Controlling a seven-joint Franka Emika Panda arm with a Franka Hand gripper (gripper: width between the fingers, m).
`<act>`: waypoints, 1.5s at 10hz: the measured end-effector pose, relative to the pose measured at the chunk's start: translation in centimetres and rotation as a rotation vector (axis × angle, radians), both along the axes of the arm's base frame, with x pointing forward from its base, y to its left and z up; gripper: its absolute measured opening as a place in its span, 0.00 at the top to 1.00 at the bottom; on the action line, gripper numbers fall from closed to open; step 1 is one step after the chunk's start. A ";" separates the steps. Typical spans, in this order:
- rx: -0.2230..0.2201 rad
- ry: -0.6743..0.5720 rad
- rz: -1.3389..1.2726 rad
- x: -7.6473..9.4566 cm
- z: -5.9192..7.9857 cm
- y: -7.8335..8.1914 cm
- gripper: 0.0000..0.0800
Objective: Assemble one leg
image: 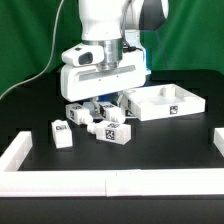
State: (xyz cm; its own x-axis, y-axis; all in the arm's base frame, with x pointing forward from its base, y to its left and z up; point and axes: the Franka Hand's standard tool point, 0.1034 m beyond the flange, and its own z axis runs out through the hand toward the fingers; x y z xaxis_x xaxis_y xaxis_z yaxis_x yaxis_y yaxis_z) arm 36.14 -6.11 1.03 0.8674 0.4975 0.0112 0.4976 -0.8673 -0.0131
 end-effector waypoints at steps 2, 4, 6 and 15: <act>0.000 0.000 0.000 0.0 0.0 0.0 0.40; 0.017 0.039 -0.012 0.1 0.9 0.6 0.20; 0.018 0.024 -0.008 0.2 3.8 1.9 0.19; 0.012 0.012 -0.039 -0.6 -0.3 7.4 0.19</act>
Offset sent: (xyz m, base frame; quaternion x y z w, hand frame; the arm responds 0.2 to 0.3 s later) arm 0.0283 -0.0046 0.0480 -0.0036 -0.0594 -0.0143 0.9981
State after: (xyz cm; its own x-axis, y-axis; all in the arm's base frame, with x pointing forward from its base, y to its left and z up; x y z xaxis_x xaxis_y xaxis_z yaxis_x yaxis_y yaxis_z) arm 35.49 1.30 0.74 0.8862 0.4633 0.0065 0.4632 -0.8857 -0.0295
